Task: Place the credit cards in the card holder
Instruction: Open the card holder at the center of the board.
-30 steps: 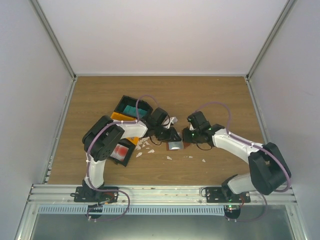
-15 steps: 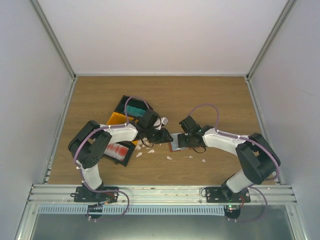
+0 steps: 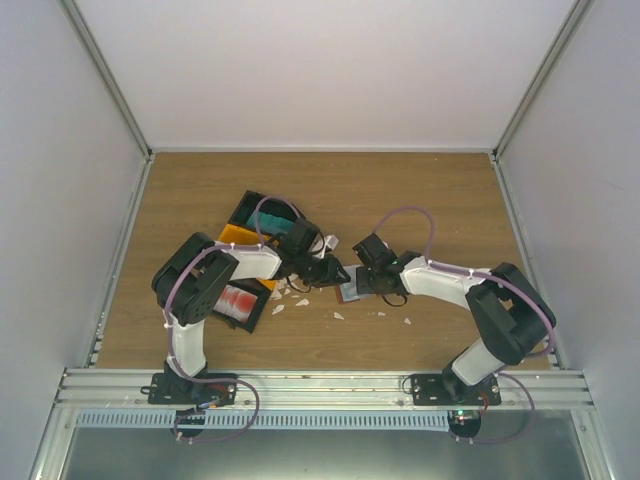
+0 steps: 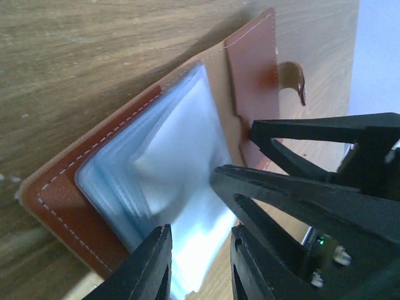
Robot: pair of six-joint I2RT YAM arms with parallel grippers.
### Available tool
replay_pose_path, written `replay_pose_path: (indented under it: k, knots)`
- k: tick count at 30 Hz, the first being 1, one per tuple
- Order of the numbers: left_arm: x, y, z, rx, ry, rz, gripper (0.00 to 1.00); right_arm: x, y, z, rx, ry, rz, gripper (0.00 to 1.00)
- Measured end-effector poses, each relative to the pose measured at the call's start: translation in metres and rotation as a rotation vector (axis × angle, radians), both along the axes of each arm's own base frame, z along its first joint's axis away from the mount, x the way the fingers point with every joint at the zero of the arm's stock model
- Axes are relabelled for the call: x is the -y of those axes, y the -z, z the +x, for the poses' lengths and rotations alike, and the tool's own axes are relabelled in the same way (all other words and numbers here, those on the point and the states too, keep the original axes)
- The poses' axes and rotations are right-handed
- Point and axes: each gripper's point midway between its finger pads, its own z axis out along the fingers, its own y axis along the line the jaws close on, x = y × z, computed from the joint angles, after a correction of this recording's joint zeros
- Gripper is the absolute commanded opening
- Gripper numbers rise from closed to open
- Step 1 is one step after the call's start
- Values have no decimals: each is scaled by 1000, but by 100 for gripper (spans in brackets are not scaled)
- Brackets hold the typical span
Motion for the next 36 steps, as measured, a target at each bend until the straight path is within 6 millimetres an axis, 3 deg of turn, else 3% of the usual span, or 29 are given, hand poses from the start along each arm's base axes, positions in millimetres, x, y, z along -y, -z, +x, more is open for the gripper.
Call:
replay_pose_path:
  k: [4,11,16,25,36]
  knots:
    - [1,7,2,-24,0,1,30,-1,0,6,18,14,17,37]
    - [1,8,4,-24,-3,2,31,-2,0,14,41,32,58,30]
    - [-1,7,6,-11,-18,13,35,-1,0,14,41,35,74,31]
    - [-19,10,6,1,-79,102,36,-5,-2,13,39,21,115,41]
    - [-19,9,6,6,-77,96,24,-5,-2,13,37,21,127,35]
